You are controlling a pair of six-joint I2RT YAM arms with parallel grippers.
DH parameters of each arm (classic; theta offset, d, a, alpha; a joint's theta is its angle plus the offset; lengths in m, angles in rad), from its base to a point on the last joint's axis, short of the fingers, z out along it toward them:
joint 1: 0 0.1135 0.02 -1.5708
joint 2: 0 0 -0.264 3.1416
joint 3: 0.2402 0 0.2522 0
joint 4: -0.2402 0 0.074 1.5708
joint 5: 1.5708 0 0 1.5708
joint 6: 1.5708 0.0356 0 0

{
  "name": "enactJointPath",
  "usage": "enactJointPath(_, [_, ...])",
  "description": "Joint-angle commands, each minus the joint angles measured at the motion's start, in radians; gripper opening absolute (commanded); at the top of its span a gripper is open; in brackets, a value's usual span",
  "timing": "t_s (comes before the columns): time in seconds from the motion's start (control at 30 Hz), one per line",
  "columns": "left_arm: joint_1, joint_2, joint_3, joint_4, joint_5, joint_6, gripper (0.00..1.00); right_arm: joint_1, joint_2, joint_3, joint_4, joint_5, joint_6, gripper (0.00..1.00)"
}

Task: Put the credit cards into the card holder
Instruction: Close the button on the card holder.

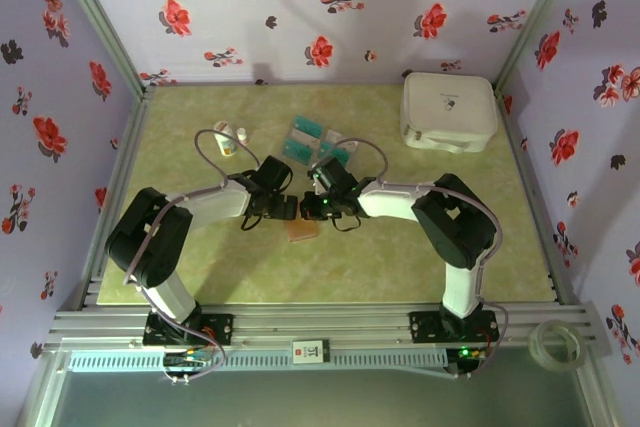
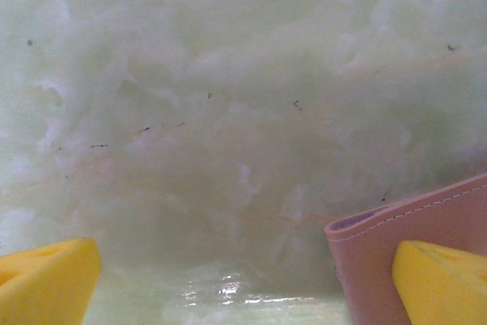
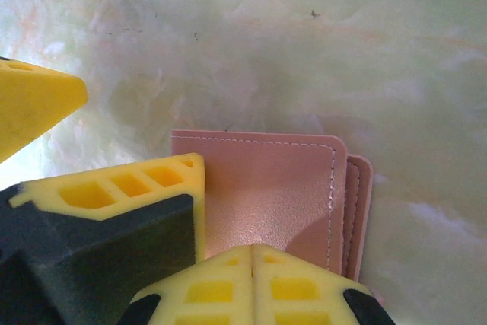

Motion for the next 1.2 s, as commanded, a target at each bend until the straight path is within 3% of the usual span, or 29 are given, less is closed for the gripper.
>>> enactJointPath(0.0, [-0.006,0.018,-0.034,-0.038,-0.052,0.017,1.00,0.027,0.042,-0.001,-0.046,0.021,-0.021,0.00])
enactJointPath(0.63, [-0.006,0.021,-0.035,-0.037,-0.053,0.017,1.00,0.096,0.075,-0.061,-0.038,0.105,0.006,0.00])
enactJointPath(1.17, [0.045,0.024,-0.027,-0.052,0.002,-0.085,1.00,0.197,0.076,-0.333,0.287,0.287,0.056,0.00])
